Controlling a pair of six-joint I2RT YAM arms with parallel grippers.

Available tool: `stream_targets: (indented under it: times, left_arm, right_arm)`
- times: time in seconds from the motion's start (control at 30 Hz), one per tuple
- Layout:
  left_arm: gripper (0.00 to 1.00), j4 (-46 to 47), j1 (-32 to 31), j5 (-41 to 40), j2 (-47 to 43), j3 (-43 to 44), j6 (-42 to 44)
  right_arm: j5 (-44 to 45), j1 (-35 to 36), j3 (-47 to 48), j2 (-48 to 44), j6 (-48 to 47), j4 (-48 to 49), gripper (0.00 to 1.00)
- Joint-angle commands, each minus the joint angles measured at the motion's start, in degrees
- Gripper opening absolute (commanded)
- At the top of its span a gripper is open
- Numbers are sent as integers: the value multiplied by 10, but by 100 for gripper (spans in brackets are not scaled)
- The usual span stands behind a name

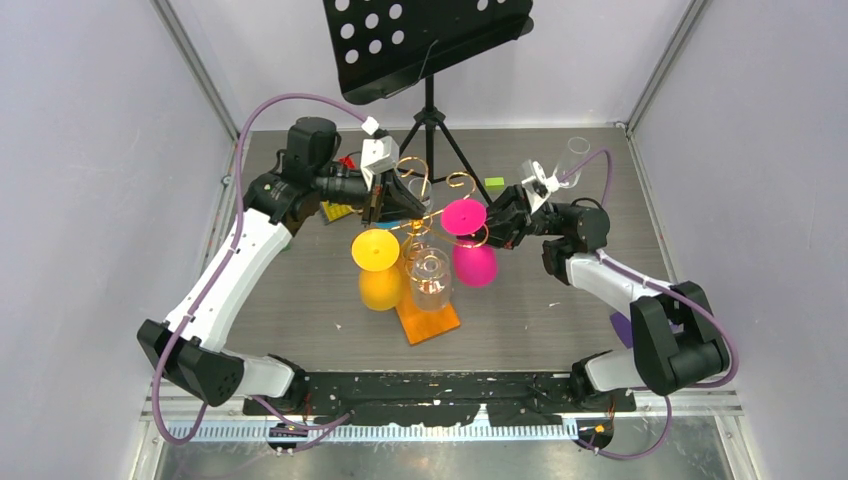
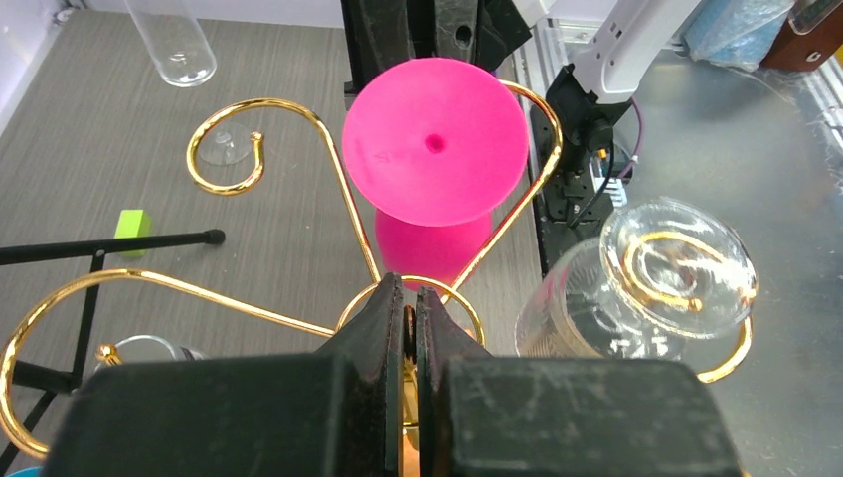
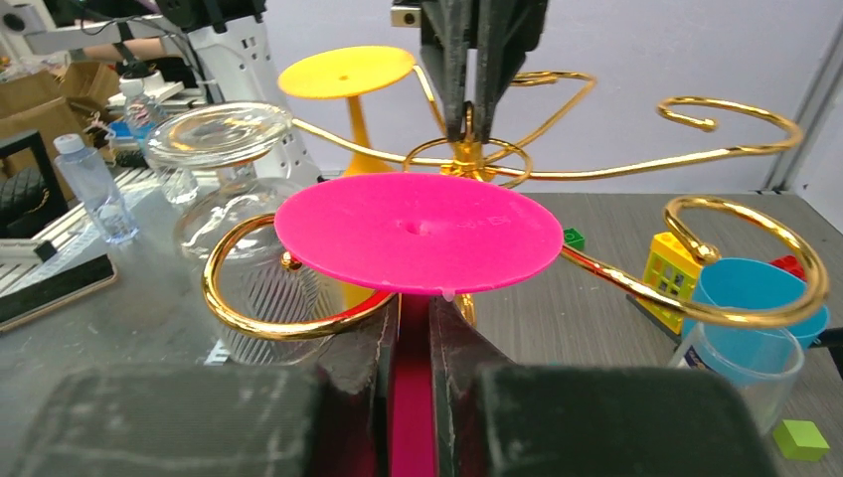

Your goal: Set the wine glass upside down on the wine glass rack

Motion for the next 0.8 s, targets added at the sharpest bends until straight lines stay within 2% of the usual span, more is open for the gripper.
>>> stream_targets:
  times: [0.0, 0.5, 0.77]
  left_arm:
    - [0, 4, 4, -43, 18, -1, 4]
    - [0, 31, 5, -52, 18, -12, -22]
    - [0, 33, 5, -55, 24, -5, -31]
  right_arm:
    - [-47, 19, 12, -37, 10, 91, 5]
    - [-47, 18, -19, -79, 12, 91, 5]
    - [-79, 40, -8, -71, 25, 91, 5]
